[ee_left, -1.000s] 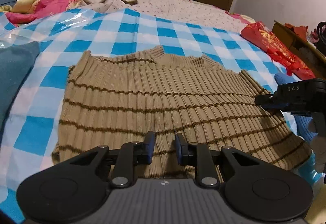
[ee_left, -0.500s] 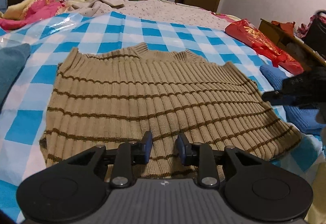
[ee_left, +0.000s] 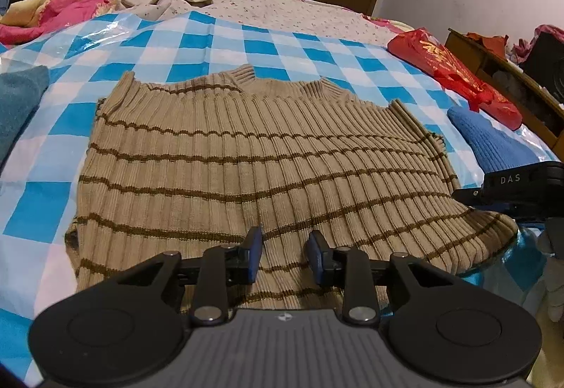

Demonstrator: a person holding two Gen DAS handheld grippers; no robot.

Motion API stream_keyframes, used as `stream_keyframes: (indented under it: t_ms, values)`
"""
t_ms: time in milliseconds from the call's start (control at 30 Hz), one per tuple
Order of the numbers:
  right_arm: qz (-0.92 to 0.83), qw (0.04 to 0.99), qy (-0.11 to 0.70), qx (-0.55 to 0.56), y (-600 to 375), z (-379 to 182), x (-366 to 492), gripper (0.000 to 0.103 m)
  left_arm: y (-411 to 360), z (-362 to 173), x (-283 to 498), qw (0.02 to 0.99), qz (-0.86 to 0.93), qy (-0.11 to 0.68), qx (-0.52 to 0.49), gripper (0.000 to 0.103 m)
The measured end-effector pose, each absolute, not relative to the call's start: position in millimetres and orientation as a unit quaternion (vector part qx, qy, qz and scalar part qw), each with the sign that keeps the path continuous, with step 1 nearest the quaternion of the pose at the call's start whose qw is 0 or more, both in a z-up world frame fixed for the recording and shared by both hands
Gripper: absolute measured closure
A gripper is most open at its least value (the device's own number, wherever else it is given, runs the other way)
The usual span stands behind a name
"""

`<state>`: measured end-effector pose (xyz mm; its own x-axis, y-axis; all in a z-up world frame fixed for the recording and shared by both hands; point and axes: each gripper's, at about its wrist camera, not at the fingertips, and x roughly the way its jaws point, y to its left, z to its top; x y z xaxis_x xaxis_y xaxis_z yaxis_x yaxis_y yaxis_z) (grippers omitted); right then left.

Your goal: Fold small clothes

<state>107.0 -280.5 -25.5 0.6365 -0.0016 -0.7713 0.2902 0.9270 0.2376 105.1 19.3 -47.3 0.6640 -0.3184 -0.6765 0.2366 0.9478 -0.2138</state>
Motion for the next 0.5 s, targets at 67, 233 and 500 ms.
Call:
stream_keyframes:
  t_ms: [67, 233, 500]
  values:
    - [-0.080, 0.888, 0.417, 0.176, -281.5, -25.7, 104.5, 0.072, 18.2, -47.6, 104.3, 0.911, -0.151, 0.381, -0.051, 0.062]
    - [-0.071, 0.889, 0.414, 0.184, -284.5, -22.9, 99.6, 0.071, 15.3, -48.6, 103.5, 0.912, -0.147, 0.381, -0.045, 0.062]
    - [-0.046, 0.889, 0.403, 0.211, -293.3, -18.3, 85.7, 0.070, 8.3, -49.6, 101.8, 0.914, -0.141, 0.380, -0.028, 0.059]
